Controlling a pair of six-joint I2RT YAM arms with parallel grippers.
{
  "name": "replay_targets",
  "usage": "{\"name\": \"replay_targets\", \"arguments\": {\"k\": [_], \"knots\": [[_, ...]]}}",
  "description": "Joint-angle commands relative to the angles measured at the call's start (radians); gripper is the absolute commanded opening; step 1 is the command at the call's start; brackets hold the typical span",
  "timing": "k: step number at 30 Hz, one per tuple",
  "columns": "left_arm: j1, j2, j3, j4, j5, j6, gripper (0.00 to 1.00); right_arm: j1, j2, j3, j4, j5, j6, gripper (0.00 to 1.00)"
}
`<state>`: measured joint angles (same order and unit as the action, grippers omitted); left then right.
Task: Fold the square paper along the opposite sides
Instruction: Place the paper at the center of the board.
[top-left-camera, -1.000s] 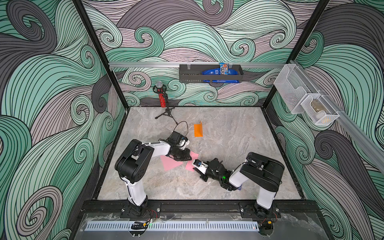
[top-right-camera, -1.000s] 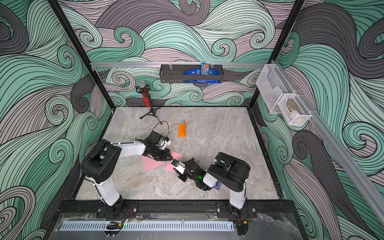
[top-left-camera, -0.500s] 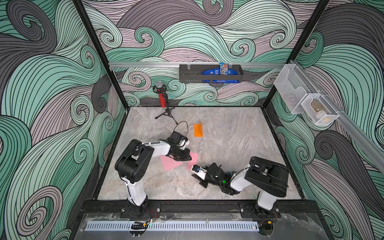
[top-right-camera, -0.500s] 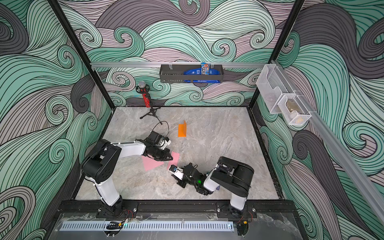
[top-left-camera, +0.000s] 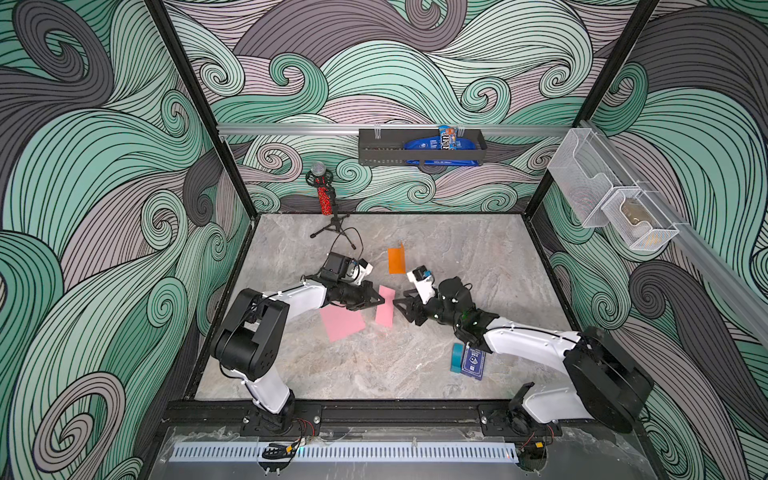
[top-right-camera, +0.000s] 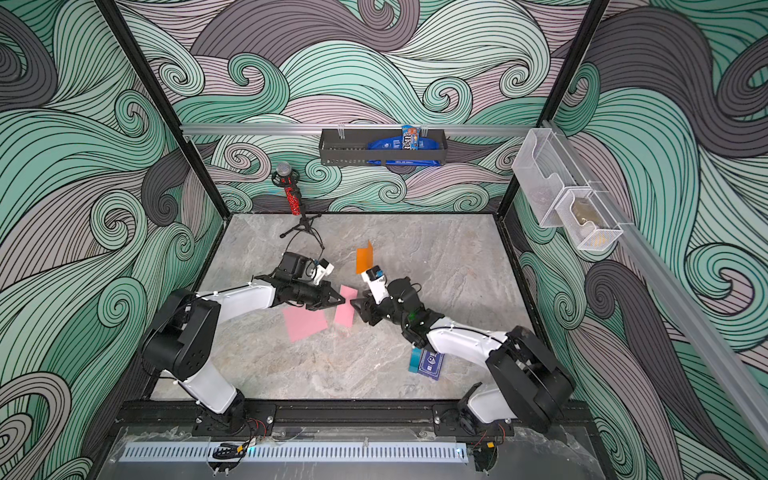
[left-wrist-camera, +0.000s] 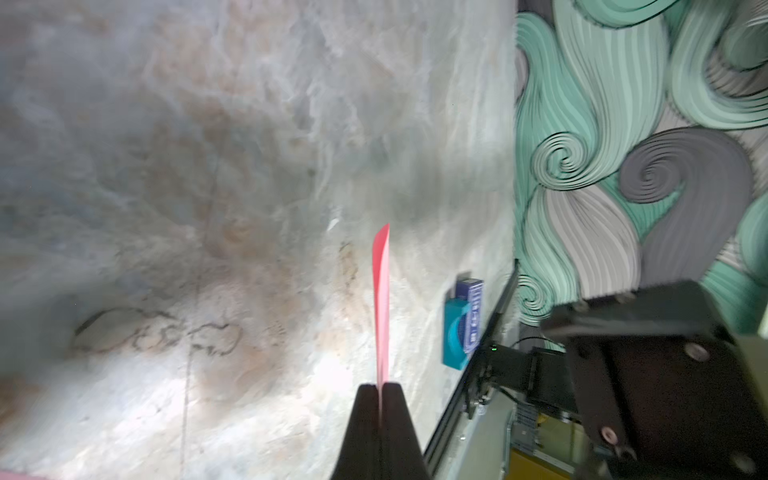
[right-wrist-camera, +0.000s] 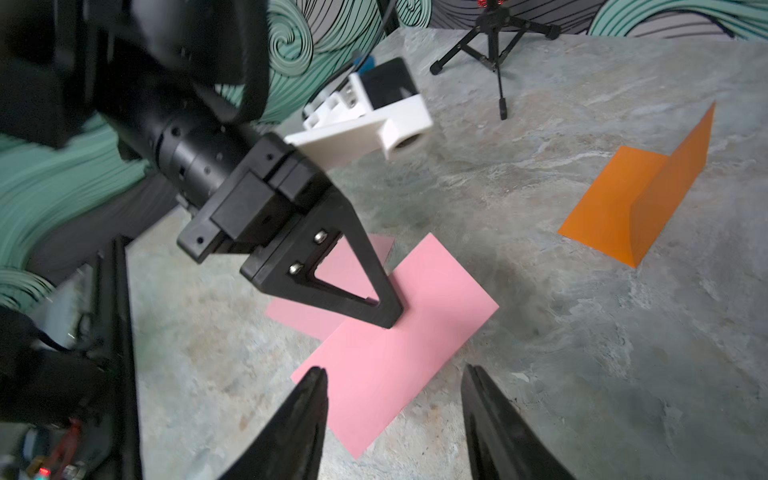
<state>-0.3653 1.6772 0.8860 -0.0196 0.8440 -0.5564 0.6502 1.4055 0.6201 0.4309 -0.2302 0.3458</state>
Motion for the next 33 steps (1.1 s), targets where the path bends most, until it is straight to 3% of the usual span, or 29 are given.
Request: {"name": "replay_targets", "arguments": {"k": [1,5,8,16,29,33], "knots": [[0.016,-0.025,-0.047,0.239,0.177,-0.173,0.00,-0.077,0.039,0.055,-0.054,-0.247,0.255,0.57],[0.025,-0.046,-0.061,0.332,0.199,-0.249,0.00,-0.159,0.139,0.105,0.008,-0.465,0.423,0.53],[0.041,-0.047,-0.076,0.406,0.217,-0.310,0.00,-0.189,0.184,0.078,0.194,-0.556,0.562,0.50],[0.049,-0.054,-0.113,0.531,0.225,-0.405,0.00,-0.192,0.246,0.064,0.285,-0.589,0.621,0.47],[0.052,-0.076,-0.128,0.595,0.222,-0.458,0.00,-0.207,0.282,0.068,0.380,-0.604,0.684,0.26],[0.052,-0.080,-0.130,0.603,0.222,-0.464,0.00,-0.210,0.282,0.070,0.404,-0.606,0.699,0.15]]}}
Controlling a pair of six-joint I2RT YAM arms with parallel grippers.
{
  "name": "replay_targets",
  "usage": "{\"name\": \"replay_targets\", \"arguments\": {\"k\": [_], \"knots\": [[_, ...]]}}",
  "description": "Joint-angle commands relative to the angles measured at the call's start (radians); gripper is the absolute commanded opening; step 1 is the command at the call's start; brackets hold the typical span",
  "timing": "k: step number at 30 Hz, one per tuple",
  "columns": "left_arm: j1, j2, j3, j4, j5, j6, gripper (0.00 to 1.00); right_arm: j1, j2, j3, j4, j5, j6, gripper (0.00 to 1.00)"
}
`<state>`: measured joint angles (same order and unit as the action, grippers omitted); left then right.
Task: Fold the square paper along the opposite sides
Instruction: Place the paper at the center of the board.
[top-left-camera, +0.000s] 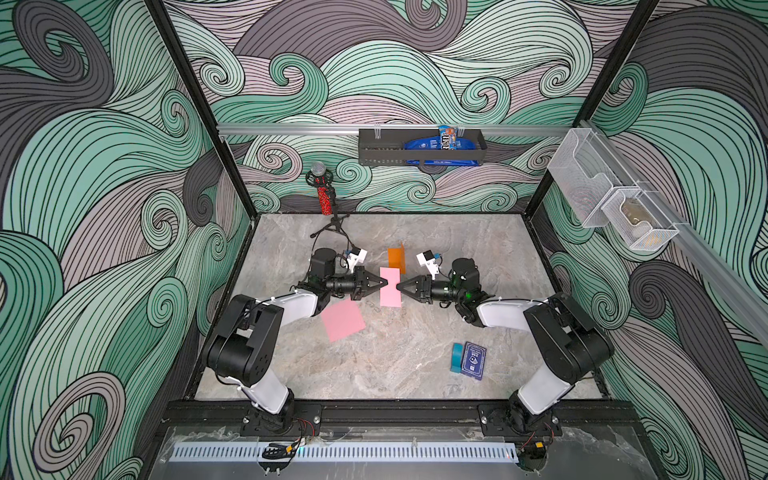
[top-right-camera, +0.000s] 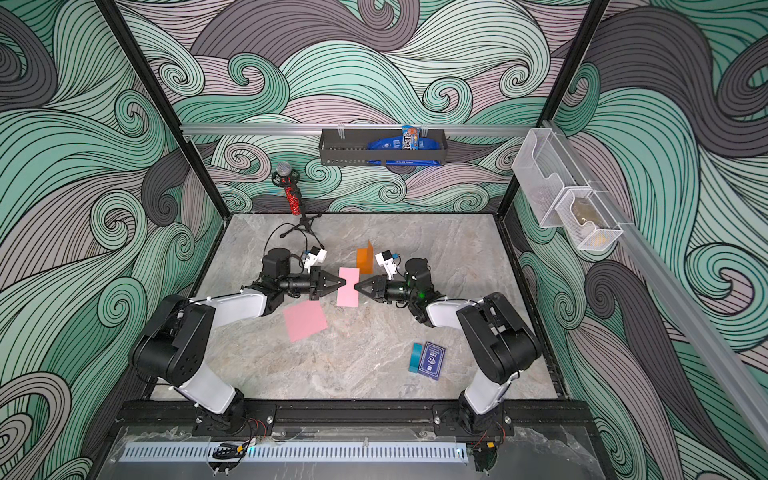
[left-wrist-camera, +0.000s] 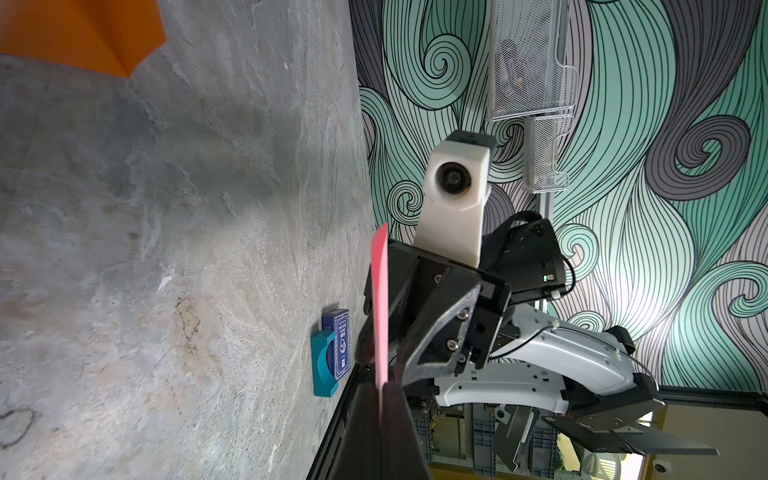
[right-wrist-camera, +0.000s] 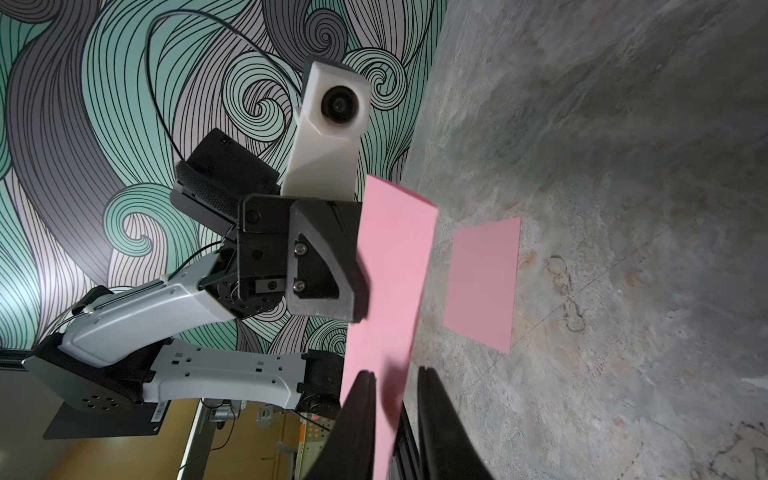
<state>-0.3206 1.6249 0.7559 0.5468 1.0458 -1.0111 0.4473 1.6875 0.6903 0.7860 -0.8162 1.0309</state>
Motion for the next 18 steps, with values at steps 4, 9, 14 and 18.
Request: {"name": "replay_targets", "arguments": {"k": [4,9,14,18], "knots": [[0.009,-0.031,-0.001,0.039,0.019,-0.008,0.00,-0.012,0.002,-0.003,0.075,-0.022,0.035,0.01],[0.022,-0.039,-0.018,0.041,0.020,-0.003,0.00,-0.023,-0.010,-0.014,0.109,-0.018,0.059,0.00],[0.035,-0.051,-0.021,0.017,0.011,0.019,0.00,-0.025,-0.015,0.012,0.034,-0.026,0.015,0.00],[0.041,-0.056,-0.016,-0.035,0.004,0.057,0.15,-0.032,-0.023,0.038,-0.066,-0.037,-0.051,0.00]]}}
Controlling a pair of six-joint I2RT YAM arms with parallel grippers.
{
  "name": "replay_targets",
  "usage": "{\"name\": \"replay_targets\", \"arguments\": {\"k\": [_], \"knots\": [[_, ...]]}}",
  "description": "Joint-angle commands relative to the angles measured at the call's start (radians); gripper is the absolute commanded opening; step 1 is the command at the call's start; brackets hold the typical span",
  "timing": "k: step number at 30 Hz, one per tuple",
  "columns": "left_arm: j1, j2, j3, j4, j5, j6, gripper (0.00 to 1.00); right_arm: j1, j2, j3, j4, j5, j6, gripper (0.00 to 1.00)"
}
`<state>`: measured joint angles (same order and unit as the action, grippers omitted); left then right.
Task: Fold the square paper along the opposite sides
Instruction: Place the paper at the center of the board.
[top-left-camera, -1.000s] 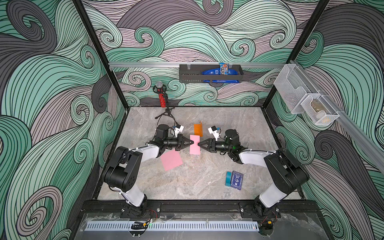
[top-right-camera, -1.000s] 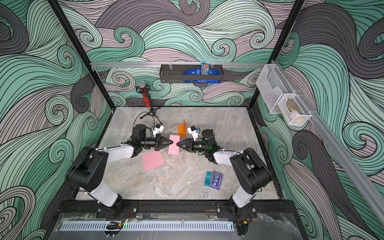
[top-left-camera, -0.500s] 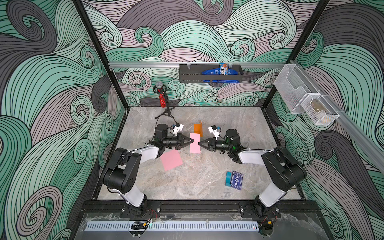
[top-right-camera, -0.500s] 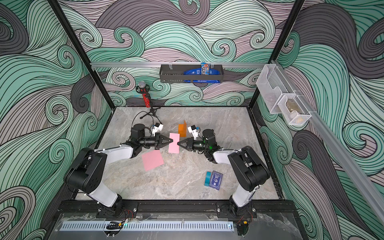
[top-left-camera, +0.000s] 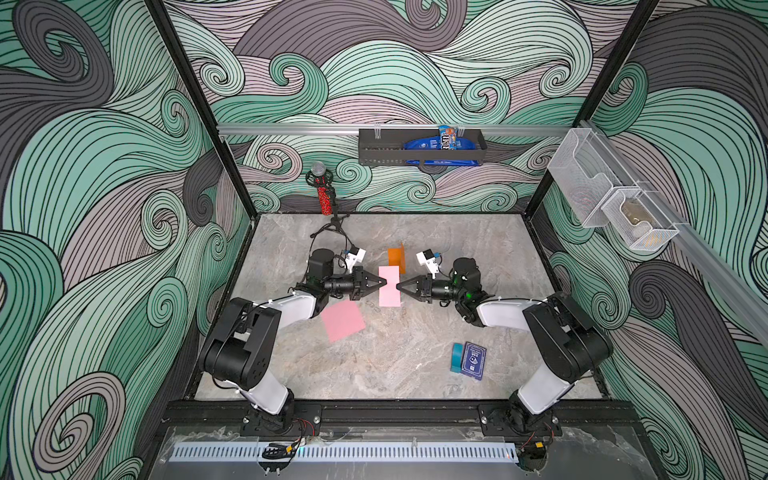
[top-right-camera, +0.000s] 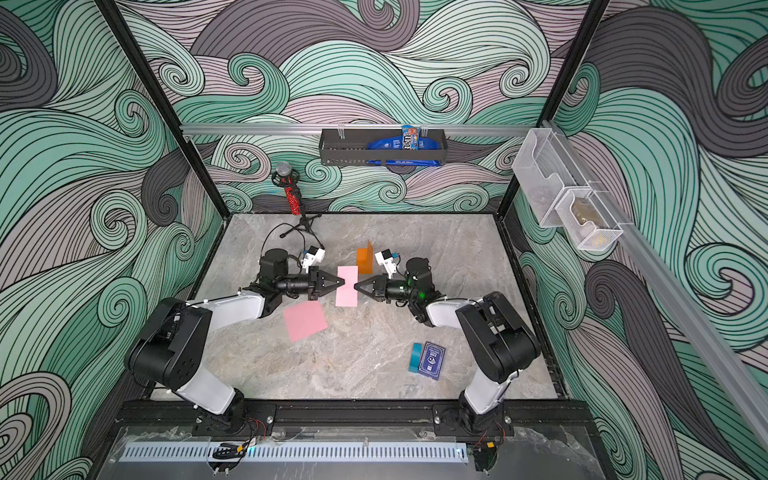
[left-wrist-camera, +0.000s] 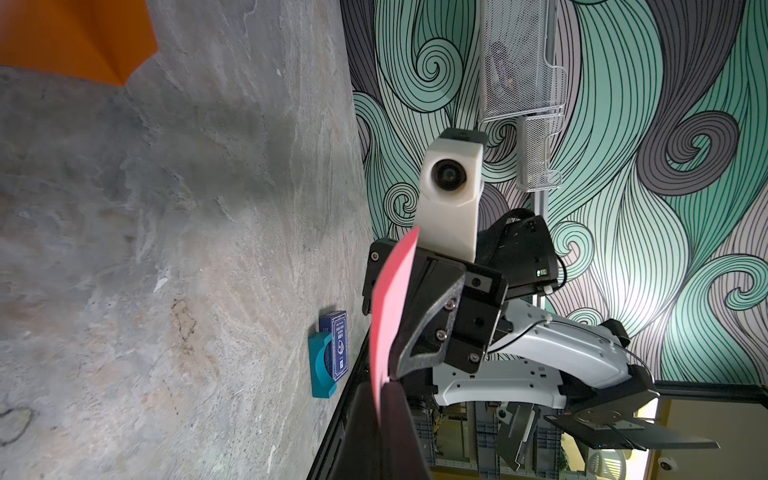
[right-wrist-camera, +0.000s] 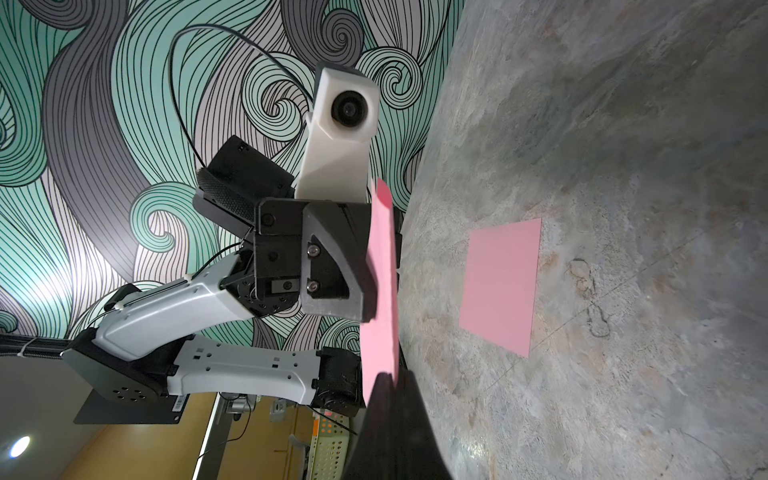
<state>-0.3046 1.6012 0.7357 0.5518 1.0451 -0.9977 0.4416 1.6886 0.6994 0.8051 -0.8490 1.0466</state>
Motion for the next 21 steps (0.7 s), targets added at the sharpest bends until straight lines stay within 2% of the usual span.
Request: {"name": "replay_targets", "arguments": {"k": [1,3,6,8,14,21], "knots": [[0.027,-0.035,0.005,-0.055,-0.001,0.054,0.26,-0.033,-0.027,0.039,-0.127,-0.004,-0.097,0.00],[0.030,-0.051,0.020,-0.132,-0.025,0.114,0.44,-0.055,-0.030,0.072,-0.253,0.004,-0.182,0.00],[0.032,-0.080,0.065,-0.348,-0.115,0.270,0.58,-0.109,-0.012,0.129,-0.397,0.029,-0.295,0.00],[0.032,-0.099,0.072,-0.441,-0.175,0.337,0.59,-0.157,0.017,0.159,-0.441,0.050,-0.332,0.00],[0.025,-0.164,-0.011,-0.481,-0.274,0.390,0.59,-0.264,0.188,0.387,-0.686,0.183,-0.518,0.00],[0.019,-0.173,-0.042,-0.509,-0.313,0.414,0.59,-0.335,0.435,0.725,-0.898,0.244,-0.636,0.02]]}}
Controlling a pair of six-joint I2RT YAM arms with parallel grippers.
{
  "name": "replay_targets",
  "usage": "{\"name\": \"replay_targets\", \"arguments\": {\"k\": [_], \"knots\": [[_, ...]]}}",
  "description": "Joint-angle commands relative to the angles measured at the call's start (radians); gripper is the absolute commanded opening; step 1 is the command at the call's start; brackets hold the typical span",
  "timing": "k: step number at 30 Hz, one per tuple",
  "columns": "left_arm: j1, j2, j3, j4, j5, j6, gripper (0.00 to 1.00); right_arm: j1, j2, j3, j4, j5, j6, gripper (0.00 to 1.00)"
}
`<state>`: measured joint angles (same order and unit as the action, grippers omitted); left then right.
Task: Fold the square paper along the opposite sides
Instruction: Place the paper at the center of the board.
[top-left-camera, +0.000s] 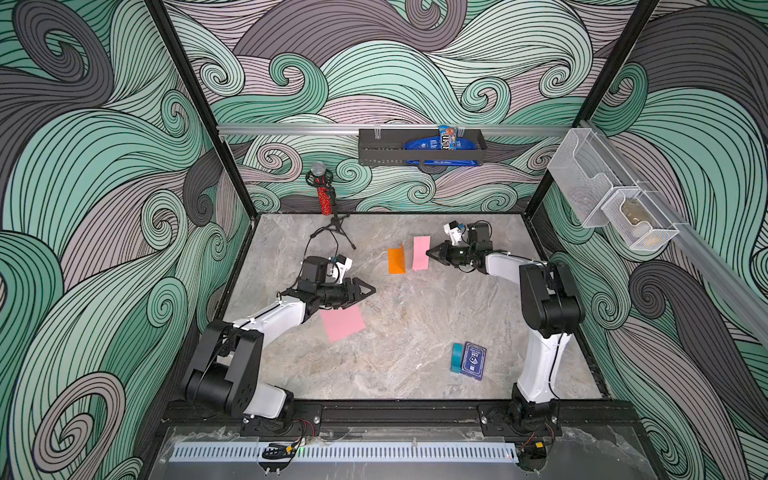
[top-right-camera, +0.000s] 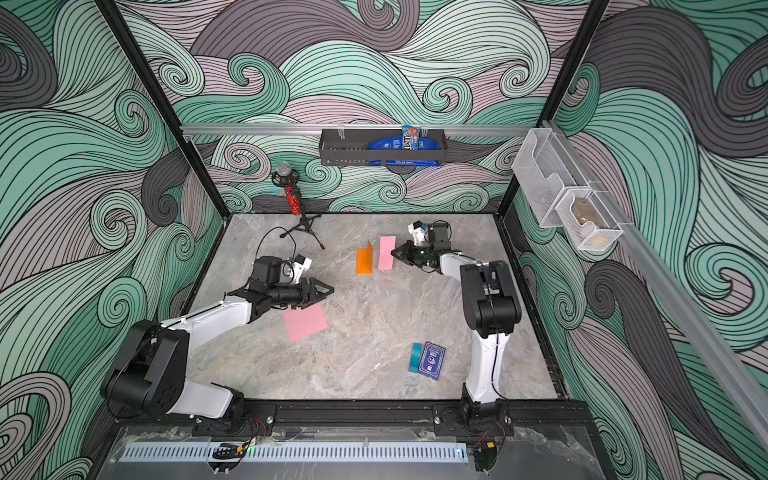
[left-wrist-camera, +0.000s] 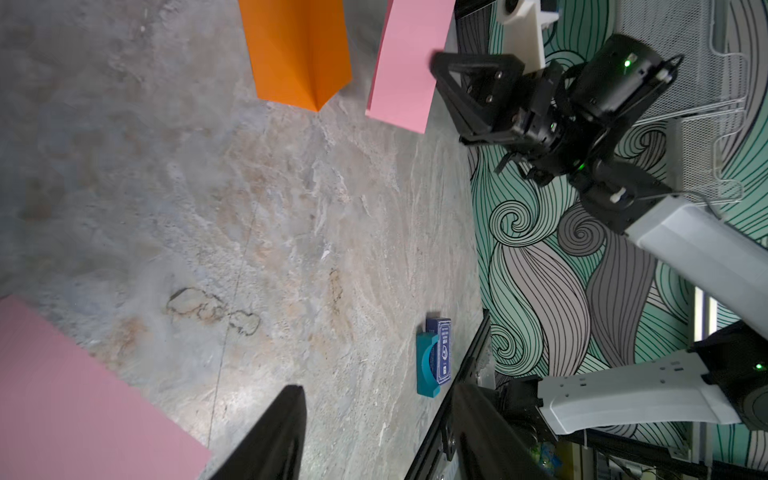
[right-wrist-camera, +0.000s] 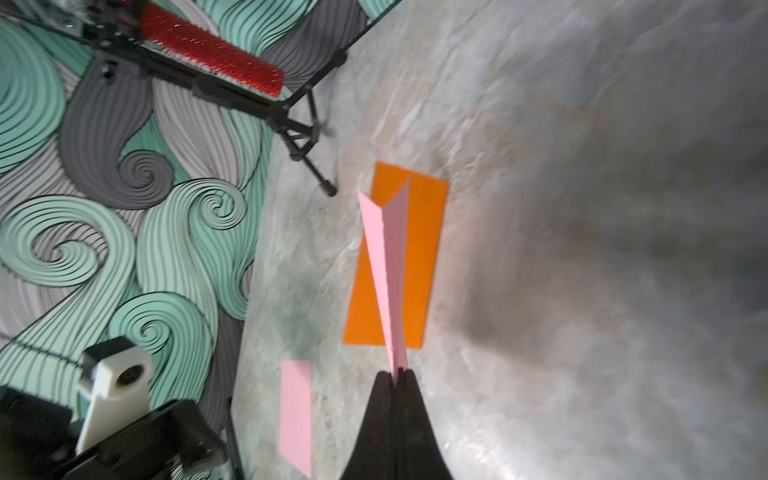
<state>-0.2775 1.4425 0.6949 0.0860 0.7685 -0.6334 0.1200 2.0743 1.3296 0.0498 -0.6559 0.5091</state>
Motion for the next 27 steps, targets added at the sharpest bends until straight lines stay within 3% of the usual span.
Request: {"name": "replay_targets", "arguments": {"k": [1,6,20,27], "knots": [[-0.009,-0.014,0.001,-0.046,-0.040,0.053,0.59,-0.017,0.077,0.128,-0.155,0.043,-0.104,0.03],[-0.011,-0.014,0.015,-0.057,-0.044,0.061,0.59,-0.018,0.216,0.285,-0.266,-0.004,-0.144,0.08],[-0.017,0.016,0.040,-0.063,-0.044,0.066,0.56,-0.017,0.317,0.429,-0.445,-0.027,-0.253,0.20],[-0.017,0.018,0.047,-0.072,-0.047,0.071,0.55,-0.015,0.375,0.542,-0.576,-0.039,-0.330,0.12]]}}
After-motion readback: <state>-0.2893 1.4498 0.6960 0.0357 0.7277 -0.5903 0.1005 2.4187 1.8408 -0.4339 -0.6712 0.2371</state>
